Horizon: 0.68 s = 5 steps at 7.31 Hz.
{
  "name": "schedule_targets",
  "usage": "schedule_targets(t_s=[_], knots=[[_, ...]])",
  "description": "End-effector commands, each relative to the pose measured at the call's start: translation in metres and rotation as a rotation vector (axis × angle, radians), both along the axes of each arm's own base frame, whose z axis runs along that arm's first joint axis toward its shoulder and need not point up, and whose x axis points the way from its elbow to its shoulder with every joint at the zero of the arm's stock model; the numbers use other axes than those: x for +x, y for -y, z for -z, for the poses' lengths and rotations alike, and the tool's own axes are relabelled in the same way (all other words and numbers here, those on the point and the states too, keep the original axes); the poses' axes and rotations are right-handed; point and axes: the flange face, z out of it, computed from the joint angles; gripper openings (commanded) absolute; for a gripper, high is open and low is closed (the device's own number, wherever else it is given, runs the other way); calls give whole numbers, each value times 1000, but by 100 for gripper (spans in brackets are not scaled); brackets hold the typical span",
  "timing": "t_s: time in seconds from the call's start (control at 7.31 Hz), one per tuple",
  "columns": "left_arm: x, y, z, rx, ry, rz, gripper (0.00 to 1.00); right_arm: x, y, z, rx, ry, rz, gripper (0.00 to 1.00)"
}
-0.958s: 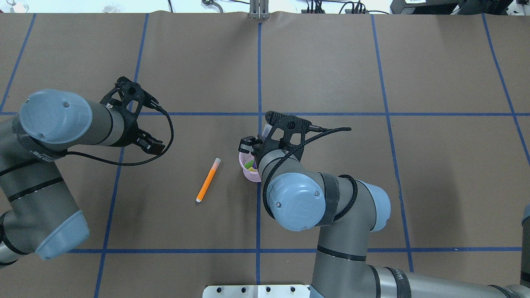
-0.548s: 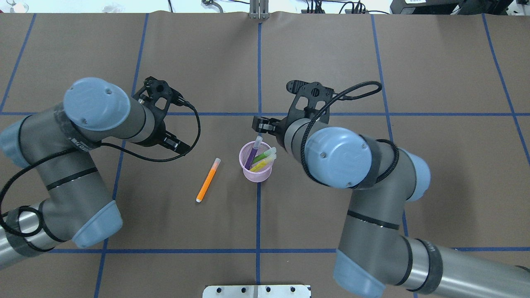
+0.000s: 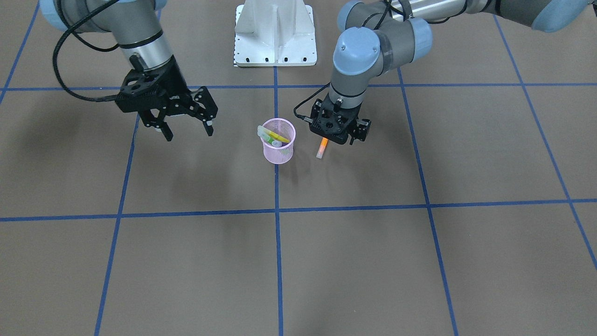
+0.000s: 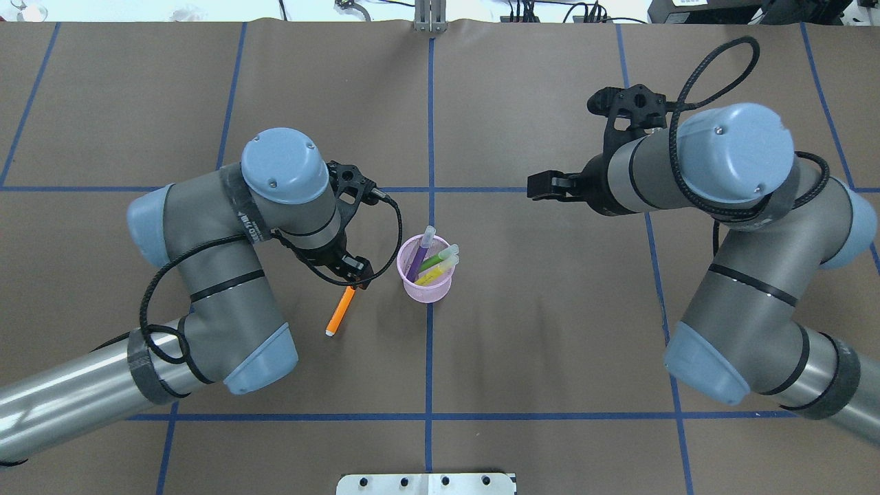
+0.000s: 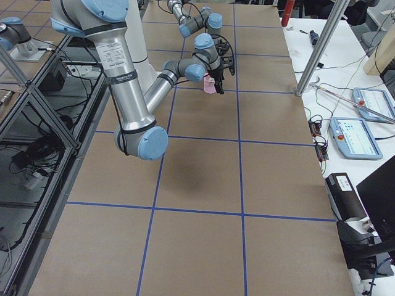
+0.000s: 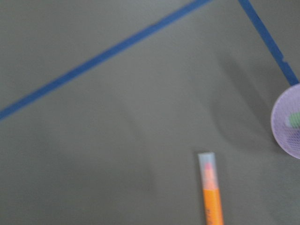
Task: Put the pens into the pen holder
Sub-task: 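Grasp the orange marker with the left gripper while the right gripper withdraws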
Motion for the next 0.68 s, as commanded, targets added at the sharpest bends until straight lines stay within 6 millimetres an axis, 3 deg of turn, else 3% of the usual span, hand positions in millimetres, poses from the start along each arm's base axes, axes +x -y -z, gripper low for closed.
schedule_targets(t_s=[0.0, 0.27, 0.55], knots=[[31, 8, -2, -62, 52, -35, 92, 29, 17, -40, -12, -53, 80, 100], [44, 11, -14, -111, 70, -54, 84, 50, 29, -65, -32, -64, 150, 100], [50, 7, -16, -114, 76, -64, 82, 49, 33, -72, -39, -74, 154, 100]])
